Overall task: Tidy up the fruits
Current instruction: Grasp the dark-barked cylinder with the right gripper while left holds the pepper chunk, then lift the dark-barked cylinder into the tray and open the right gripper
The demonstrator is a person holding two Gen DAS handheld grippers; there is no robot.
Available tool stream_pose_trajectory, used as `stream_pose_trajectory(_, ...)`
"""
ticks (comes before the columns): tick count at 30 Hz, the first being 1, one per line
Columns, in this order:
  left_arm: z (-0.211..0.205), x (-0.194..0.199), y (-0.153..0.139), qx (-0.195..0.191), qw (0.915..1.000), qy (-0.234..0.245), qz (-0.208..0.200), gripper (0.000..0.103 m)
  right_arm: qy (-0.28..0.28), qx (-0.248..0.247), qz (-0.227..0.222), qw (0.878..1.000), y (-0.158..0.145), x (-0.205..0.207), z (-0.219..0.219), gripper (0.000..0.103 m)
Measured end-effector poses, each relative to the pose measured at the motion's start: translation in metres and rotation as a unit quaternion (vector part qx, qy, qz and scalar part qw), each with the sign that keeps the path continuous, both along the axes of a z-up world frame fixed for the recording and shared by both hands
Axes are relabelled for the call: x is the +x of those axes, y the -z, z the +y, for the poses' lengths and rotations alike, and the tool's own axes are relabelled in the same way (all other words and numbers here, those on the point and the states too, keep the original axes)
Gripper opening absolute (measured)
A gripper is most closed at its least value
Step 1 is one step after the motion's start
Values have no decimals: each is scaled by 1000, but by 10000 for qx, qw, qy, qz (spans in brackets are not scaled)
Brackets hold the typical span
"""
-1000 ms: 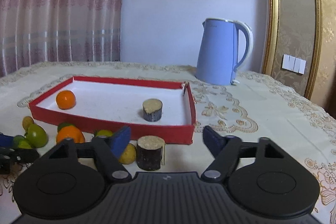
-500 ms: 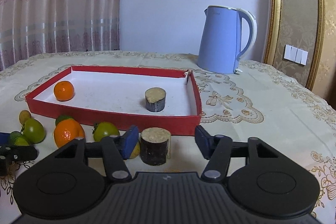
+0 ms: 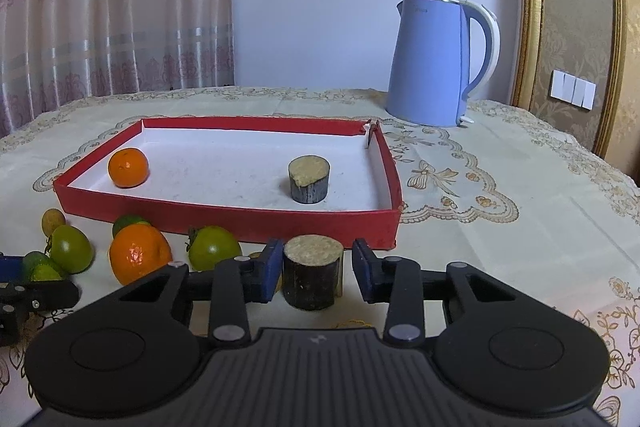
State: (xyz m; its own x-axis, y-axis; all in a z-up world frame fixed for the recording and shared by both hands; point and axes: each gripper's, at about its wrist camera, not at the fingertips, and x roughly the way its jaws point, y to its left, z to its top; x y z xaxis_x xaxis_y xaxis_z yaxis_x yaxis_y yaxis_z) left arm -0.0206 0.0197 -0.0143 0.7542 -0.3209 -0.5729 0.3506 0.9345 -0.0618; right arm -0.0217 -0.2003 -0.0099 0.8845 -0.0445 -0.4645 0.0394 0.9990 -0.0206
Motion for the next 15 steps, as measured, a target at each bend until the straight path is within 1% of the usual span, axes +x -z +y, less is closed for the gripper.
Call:
stream_pose_trajectory(1,0,0,0,-4,10000,-5,-3,35,1,13,-3,10000,0,0,0,32)
stream_pose_trajectory(8,-1,-1,0,20,10000,-4,-41,35,17,165,-74,9998,-3,-3,-6,32)
stream_pose_trajectory(15,-1,-1,0,-10,10000,-16,-37,35,-159,20,-385,9991,-26,-6,-3,32)
